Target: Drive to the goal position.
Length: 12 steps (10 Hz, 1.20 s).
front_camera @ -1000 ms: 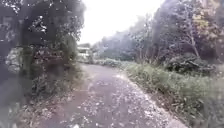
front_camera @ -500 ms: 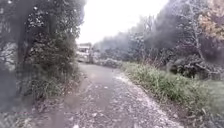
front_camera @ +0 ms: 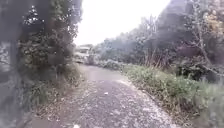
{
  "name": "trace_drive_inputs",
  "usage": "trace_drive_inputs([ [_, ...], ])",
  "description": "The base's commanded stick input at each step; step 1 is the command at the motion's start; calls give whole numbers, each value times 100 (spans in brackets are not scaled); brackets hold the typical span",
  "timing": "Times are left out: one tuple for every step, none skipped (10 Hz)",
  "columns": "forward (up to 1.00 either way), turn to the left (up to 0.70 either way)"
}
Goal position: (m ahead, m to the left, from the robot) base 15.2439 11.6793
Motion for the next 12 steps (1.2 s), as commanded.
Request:
trace_drive_inputs([
  [60, 0],
  [60, 0],
  [60, 0],
  [60, 0],
  [60, 0],
  [60, 0],
  [60, 0],
  [60, 0],
  [60, 0],
  [60, 0],
  [60, 0],
  [60, 0],
])
